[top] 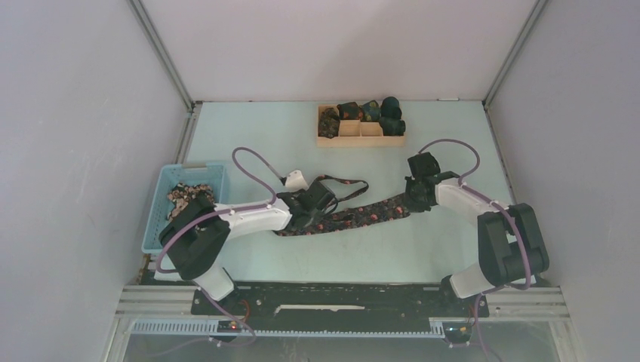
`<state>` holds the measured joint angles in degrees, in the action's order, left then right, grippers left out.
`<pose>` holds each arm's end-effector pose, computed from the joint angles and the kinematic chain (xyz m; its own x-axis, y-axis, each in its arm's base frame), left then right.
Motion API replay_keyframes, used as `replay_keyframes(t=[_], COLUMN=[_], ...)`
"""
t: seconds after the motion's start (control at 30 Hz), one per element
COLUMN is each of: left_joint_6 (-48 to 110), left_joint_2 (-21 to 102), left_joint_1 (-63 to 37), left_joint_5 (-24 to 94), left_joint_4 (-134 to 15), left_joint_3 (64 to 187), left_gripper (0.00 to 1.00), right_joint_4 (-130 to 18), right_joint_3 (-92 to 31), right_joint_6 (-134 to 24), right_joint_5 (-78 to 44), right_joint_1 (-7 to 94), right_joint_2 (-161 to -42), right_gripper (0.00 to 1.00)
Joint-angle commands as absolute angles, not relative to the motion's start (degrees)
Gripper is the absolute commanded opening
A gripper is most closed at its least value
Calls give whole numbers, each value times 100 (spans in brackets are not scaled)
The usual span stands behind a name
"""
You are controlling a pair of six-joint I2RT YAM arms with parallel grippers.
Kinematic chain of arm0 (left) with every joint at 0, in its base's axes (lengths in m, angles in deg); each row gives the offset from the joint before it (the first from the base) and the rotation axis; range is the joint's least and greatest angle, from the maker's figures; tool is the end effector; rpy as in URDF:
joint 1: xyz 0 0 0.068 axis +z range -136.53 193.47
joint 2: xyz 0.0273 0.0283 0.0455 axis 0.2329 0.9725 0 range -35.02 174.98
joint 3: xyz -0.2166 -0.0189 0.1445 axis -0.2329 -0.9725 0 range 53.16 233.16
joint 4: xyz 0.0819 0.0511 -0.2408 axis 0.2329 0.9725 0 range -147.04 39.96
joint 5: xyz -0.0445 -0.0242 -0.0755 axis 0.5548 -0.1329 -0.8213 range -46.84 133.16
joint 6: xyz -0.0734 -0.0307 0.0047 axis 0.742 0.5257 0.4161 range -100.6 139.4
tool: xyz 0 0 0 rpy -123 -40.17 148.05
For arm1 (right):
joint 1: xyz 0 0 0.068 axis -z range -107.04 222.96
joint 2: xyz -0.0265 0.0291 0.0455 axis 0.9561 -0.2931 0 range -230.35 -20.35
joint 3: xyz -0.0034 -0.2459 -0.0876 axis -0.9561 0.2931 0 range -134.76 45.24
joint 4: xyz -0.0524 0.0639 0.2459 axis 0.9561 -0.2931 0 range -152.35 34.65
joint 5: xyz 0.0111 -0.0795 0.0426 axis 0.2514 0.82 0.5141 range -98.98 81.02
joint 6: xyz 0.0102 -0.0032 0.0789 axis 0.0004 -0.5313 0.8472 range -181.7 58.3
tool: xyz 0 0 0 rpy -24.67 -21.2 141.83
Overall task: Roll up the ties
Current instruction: Flatten out the tie at the center of the board.
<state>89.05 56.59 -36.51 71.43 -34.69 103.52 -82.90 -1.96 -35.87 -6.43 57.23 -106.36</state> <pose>0.2236 -0.2158 0.1299 -0.7056 -0.4438 -0.5525 -0.3527 0.8961 -0.2694 0.2765 0.0747 0.1288 -0.9042 0.1975 -0.3787 0.1559 0.9781 0.1379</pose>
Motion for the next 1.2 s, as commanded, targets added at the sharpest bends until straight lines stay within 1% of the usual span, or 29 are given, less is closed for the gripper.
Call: replay_keyframes(t=[0.0, 0.03, 0.07, 0.1, 0.2, 0.33, 0.53, 0.73, 0.87, 0.97, 1.07, 1.1, 1.17], left_joint_6=[8927, 8915, 8881, 8847, 8777, 8801, 9412, 10476, 10852, 10624, 9964, 9867, 9563], left_joint_2=[5791, 5730, 5619, 5446, 4834, 4078, 3651, 3191, 2663, 2463, 2593, 2721, 3058], left_joint_1=[-3600, -3586, -3574, -3567, -3572, -3643, -4016, -4227, -4361, -4399, -4452, -4485, -4489], left_joint_5=[7355, 7425, 7551, 7722, 8310, 8953, 9699, 9966, 9989, 9847, 9534, 9450, 9278], left_joint_4=[-3962, -3967, -3964, -3953, -3734, -3419, -2460, -1577, -1531, -1921, -2726, -2970, -3356], left_joint_3=[10263, 10189, 10044, 9919, 9543, 9060, 8958, 8707, 8155, 7698, 7407, 7359, 7427], left_gripper=[15, 6, 1, 0, 0, 0, 0, 0, 1, 6, 18, 27, 55], right_joint_4=[-8066, -8049, -8023, -7994, -7895, -7918, -7960, -7943, -7912, -7957, -7985, -7987, -8016], right_joint_3=[-170, -173, -176, -178, -269, -767, -1328, -1639, -1789, -1950, -2010, -2012, -2014], right_joint_6=[-3656, -3656, -3652, -3643, -3596, -3617, -3653, -3656, -3611, -3586, -3573, -3569, -3610], right_joint_5=[-749, -790, -811, -827, -1014, -1066, -1192, -1237, -1443, -1683, -1921, -1960, -1979], right_joint_1=[5856, 5906, 5963, 6040, 6383, 6840, 7435, 8014, 8385, 8506, 8496, 8469, 8363], right_joint_2=[-10462, -10455, -10446, -10431, -10432, -10745, -11290, -11682, -11886, -11980, -11944, -11926, -11913], right_gripper=[0, 0, 0, 0, 0, 0, 0, 0, 0, 0, 0, 0, 0])
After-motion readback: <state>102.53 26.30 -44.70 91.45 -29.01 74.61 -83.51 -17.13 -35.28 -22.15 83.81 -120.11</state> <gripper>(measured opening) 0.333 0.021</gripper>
